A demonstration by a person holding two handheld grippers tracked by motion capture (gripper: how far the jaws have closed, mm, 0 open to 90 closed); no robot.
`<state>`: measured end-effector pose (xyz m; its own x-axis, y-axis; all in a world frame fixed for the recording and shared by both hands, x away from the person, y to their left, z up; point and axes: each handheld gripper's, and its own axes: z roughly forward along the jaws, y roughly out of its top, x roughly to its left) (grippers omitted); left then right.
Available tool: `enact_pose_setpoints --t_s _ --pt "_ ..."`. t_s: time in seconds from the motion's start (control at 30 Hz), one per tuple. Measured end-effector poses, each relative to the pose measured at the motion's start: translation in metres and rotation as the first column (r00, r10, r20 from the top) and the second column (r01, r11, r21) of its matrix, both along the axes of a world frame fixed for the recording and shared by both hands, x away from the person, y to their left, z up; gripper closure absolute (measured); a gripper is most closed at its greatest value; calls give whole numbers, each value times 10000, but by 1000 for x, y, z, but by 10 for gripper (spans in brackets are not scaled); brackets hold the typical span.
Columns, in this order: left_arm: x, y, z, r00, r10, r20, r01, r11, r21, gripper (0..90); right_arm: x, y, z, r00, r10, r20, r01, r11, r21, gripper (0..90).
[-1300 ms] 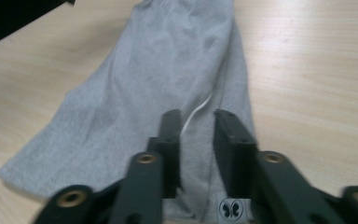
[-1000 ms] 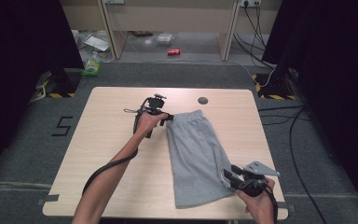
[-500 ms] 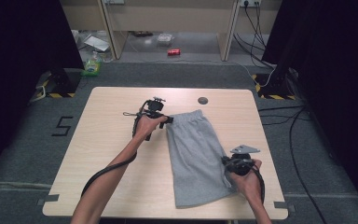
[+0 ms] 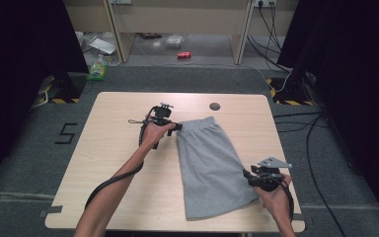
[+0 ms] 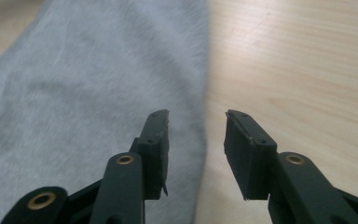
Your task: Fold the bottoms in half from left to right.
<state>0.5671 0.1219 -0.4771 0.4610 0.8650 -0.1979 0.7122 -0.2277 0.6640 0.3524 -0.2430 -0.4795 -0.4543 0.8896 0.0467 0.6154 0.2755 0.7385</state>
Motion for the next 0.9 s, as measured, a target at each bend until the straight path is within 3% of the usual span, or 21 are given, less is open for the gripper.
enact_pose_setpoints --t_s 0.23,0.27,0.3,0.47,0.67,0.83,0.9 --pt "0 0 -2 9999 106 -134 -109 9997 -207 379 -12 20 0 9985 544 42 -545 9984 149 520" --pt "1 -2 -4 9997 183 -151 -187 9994 -285 382 -17 32 2 9955 936 122 -940 9951 308 513" --pt "1 -3 -5 9996 201 -199 -207 9993 -296 385 -18 36 3 9949 996 145 -1000 9943 372 509" --pt "4 -8 -6 9992 285 -264 -288 9995 -110 398 -25 56 6 9863 1630 268 -1643 9847 589 498" --pt "8 -16 -12 9982 346 -489 -347 9994 -31 446 -30 70 7 9791 2022 219 -2033 9763 741 494" --pt "10 -22 -19 9954 484 -829 -504 9985 -222 471 -39 86 8 9698 2417 327 -2437 9653 936 477" --pt "11 -22 -18 9946 510 -907 -529 9984 -186 474 -45 97 7 9624 2709 226 -2711 9508 1496 467"
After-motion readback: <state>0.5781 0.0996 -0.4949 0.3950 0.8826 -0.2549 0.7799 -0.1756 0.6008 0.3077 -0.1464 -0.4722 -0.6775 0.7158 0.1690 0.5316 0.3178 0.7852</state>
